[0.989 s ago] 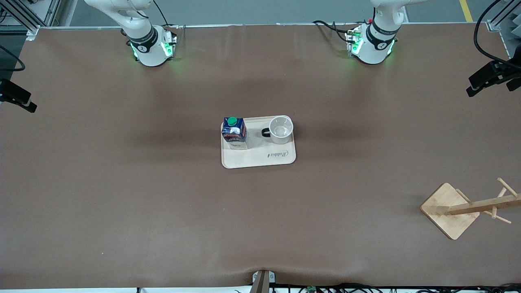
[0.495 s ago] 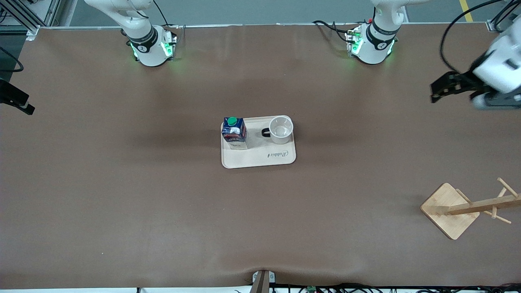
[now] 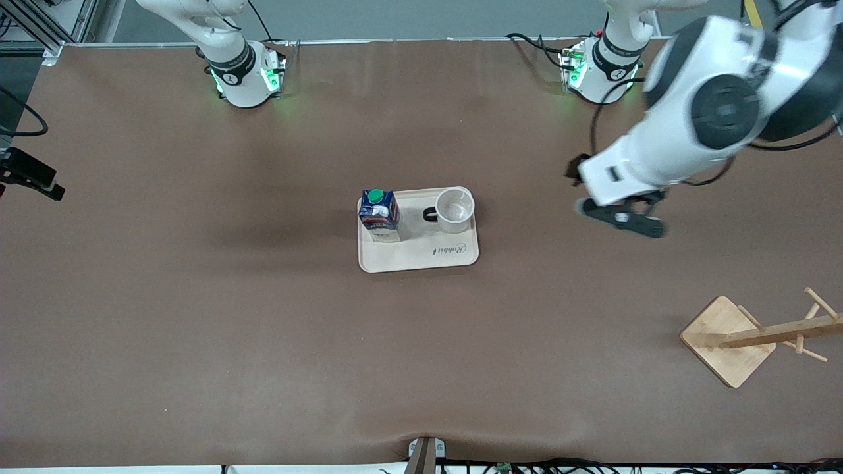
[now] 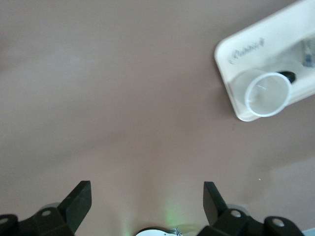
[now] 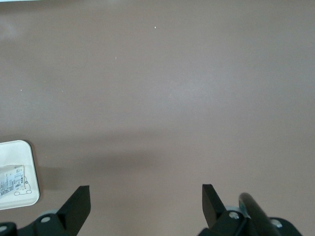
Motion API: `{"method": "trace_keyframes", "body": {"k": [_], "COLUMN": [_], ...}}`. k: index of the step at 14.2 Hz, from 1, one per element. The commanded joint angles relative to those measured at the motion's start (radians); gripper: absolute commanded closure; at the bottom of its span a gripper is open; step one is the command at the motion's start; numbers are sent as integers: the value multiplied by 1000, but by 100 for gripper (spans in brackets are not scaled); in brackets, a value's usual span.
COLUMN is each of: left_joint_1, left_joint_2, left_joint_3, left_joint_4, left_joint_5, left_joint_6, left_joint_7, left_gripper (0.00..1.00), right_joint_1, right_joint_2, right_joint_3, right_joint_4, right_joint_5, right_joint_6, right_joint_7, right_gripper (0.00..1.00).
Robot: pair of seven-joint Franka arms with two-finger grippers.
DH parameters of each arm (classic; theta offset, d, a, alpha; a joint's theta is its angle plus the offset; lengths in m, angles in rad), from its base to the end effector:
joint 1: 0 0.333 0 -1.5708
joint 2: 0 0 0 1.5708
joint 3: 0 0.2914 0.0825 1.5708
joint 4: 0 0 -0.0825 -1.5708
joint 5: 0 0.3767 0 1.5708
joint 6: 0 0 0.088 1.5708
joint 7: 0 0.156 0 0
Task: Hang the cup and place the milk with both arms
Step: 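Reach the left gripper toward the white mug on the tray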
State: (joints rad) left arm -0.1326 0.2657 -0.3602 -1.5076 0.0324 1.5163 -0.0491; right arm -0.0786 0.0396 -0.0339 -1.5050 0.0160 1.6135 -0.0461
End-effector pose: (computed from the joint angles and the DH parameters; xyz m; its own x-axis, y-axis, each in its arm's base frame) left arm 0.5258 -0.2582 0.4331 0.8734 -0.4236 -0.2402 -0.4249 -0.9039 0.0491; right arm 0.5636 -0.0609 0.5637 0.9954 -0.0666 0.0695 -0.0660 -0.9978 -0.0115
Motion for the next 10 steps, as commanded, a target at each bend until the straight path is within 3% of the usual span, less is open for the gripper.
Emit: {"method": "trace_keyframes", "body": {"k": [1, 5, 10], "left_joint_1": [-83, -154, -229], "left_joint_2": [71, 196, 338], "left_joint_3": [0, 0, 0], "left_joint_4": [15, 17, 14], "left_joint_5": [7, 17, 151], "left_joint_6": [57, 197, 445], "left_joint_7": [61, 276, 448], "left_gripper": [0, 0, 0], "right_joint_1": [8, 7, 5], "right_joint_2": [6, 5, 5], "right_joint_3": [3, 6, 6], "right_joint_4": [12, 12, 14], "right_joint_5": [-7, -18, -10], "right_joint_6": [9, 32, 29], "right_joint_7": [15, 17, 14], "right_gripper": [0, 0, 0]}}
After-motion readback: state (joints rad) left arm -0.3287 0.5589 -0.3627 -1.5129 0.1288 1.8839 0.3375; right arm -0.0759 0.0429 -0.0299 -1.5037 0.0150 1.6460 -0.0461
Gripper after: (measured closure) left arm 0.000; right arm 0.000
